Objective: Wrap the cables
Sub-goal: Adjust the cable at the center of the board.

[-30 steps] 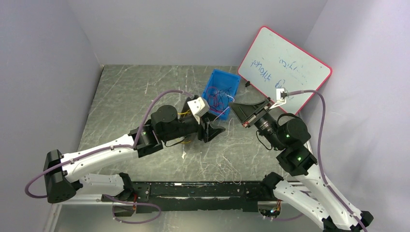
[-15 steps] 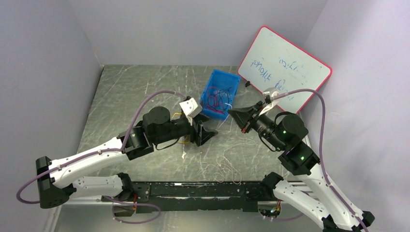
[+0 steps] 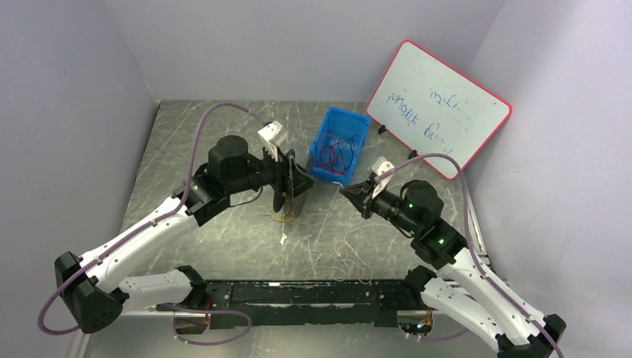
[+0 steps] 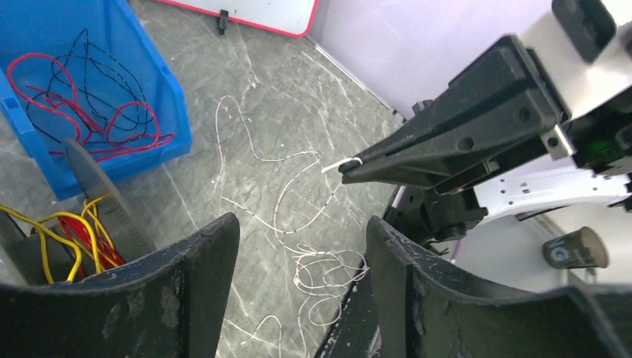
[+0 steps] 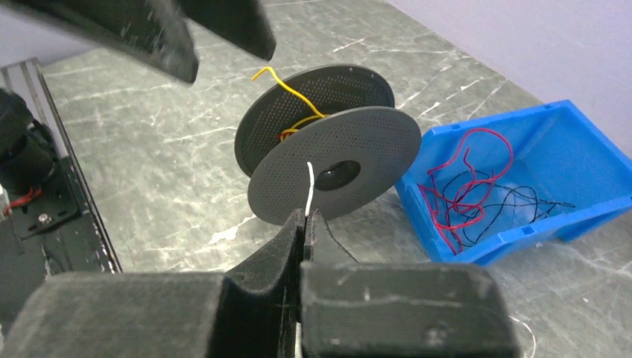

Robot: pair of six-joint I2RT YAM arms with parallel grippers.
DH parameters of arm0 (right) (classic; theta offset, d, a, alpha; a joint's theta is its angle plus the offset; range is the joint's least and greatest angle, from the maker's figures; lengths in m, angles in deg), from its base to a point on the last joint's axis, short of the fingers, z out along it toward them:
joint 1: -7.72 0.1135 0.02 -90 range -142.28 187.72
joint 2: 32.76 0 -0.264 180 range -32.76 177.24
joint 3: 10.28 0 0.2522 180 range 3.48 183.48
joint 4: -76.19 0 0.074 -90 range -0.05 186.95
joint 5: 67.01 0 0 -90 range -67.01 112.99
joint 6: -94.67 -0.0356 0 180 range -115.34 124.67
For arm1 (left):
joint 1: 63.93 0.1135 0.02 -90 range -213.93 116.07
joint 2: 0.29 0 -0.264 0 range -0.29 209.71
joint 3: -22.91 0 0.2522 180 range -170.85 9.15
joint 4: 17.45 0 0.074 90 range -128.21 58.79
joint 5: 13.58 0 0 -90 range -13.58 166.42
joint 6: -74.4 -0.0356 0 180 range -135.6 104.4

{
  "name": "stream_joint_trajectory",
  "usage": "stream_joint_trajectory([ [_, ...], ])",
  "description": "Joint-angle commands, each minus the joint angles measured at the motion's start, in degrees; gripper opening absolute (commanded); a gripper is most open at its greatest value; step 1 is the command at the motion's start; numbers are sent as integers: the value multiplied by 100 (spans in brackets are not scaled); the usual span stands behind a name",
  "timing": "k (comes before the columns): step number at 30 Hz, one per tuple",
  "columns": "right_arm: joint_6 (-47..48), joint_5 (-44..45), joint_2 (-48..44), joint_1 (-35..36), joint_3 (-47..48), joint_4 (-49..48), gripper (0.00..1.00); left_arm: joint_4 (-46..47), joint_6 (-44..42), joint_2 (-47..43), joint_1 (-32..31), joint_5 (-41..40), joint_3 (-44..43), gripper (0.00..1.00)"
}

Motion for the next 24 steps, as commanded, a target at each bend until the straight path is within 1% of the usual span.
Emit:
stream_joint_trajectory([
  [1, 646, -418, -68, 19, -212, -829, 0, 127, 711, 36, 484, 1306, -24, 67],
  [6, 1036, -1021, 68, 33, -344, -1244, 0, 373, 1193, 172, 885, 2187, 167, 67],
  [10, 1244, -1442, 148, 62, -407, -1582, 0, 577, 1423, 313, 961, 2818, 261, 68],
  [14, 1498, -1802, 208, 123, -426, -1724, 0, 491, 1442, 435, 961, 3108, 286, 69],
  [17, 1648, -2054, 306, 174, -397, -1733, 0, 721, 1589, 499, 963, 3461, 389, 66],
  [21, 1809, -2171, 400, 260, -349, -1677, 0, 774, 1604, 532, 967, 3782, 405, 64],
  [24, 1918, -2109, 425, 321, -366, -1587, 0, 772, 1605, 531, 963, 3864, 438, 63],
])
